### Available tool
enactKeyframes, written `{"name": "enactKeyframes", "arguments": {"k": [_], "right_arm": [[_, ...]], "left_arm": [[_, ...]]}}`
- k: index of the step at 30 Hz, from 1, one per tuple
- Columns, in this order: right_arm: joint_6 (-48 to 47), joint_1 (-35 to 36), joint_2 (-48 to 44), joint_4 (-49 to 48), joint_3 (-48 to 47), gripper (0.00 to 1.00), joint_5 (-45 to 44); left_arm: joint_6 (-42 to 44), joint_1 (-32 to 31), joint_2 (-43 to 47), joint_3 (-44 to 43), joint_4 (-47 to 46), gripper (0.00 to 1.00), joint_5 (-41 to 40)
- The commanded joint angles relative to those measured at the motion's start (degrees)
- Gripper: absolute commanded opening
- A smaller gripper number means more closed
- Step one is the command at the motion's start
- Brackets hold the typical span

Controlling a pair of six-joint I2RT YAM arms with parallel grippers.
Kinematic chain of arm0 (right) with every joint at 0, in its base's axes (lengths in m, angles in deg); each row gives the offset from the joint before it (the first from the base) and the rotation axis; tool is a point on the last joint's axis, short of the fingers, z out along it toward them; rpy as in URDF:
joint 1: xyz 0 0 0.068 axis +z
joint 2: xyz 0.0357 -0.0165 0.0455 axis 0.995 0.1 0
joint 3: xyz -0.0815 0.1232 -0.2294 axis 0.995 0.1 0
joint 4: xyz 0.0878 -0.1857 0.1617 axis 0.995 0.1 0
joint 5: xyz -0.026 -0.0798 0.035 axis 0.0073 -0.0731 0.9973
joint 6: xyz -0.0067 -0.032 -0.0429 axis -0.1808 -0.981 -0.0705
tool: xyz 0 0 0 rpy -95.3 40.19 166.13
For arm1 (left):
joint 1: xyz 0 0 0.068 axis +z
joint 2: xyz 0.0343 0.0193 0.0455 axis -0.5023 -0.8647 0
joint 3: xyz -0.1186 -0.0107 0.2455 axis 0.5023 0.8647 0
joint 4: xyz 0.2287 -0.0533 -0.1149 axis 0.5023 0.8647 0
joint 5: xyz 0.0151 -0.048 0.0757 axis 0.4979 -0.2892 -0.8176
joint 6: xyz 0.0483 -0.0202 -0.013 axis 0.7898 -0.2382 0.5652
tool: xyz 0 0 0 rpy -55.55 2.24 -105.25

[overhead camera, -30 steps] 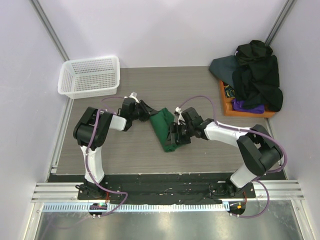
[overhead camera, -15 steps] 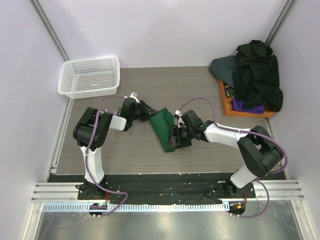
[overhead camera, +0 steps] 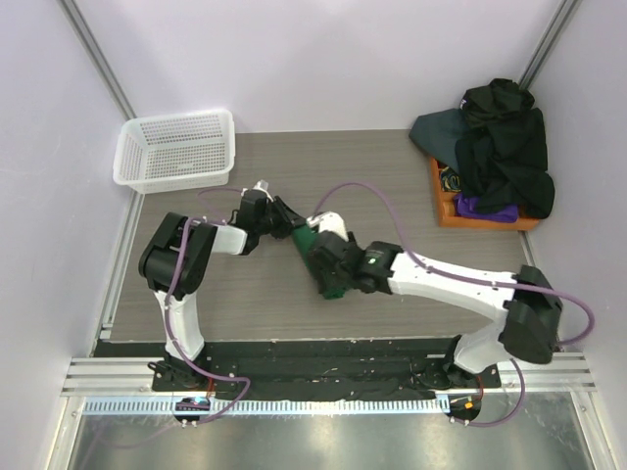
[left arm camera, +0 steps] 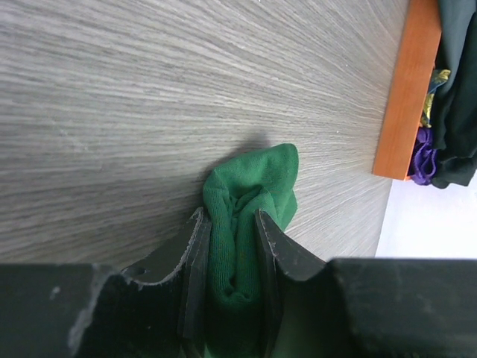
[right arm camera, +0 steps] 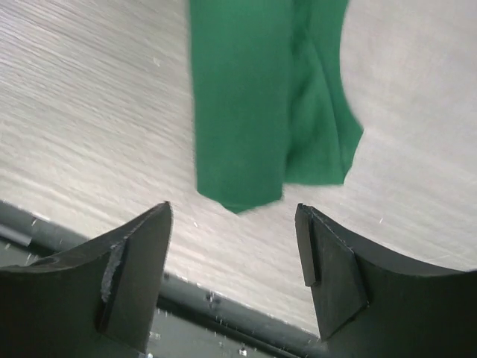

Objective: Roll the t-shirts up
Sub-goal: Roll the T-shirt to the center of the board.

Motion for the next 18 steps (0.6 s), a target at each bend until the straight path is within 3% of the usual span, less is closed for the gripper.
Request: {"name": "enactKeyframes", "arguments": {"k": [1,6,7,8,9,12,18], "right_arm": [[-0.5,7.2,9.5,7.5,-10.0,0.75,-23.7],[-0.4,12.2,23.8,13.7,-21.9,0.79,-35.1],[0.0,12.7,25.7,16.1,-23.7,0.84,-39.0],[0.5,13.7,27.8,17.1,-25.3,0.97,-41.3],[0.2,14.2,31.2,17.9,-28.0,1.00,-43.0],[-0.3,14.4,35.6,19.8,-31.7,1.00,-45.7],[-5.2,14.3,41.3,14.9,-32.4,1.00,-47.6]], "left_arm": [[2.1,-0.4,3.7,-1.6,3.7,0.16,-1.1],[2.1,-0.4,3.8,-1.7,4.4,0.16,-0.8],[2.1,-0.4,3.9,-1.8,4.5,0.16,-0.7],[2.1,-0.4,3.8,-1.8,4.6,0.16,-0.7],[2.1,-0.4,3.8,-1.8,4.7,0.16,-0.6],[2.5,-0.5,3.7,-2.7,6.6,0.16,-0.6],[3.0,-0.5,4.2,-3.4,10.5,0.16,-0.9]]}}
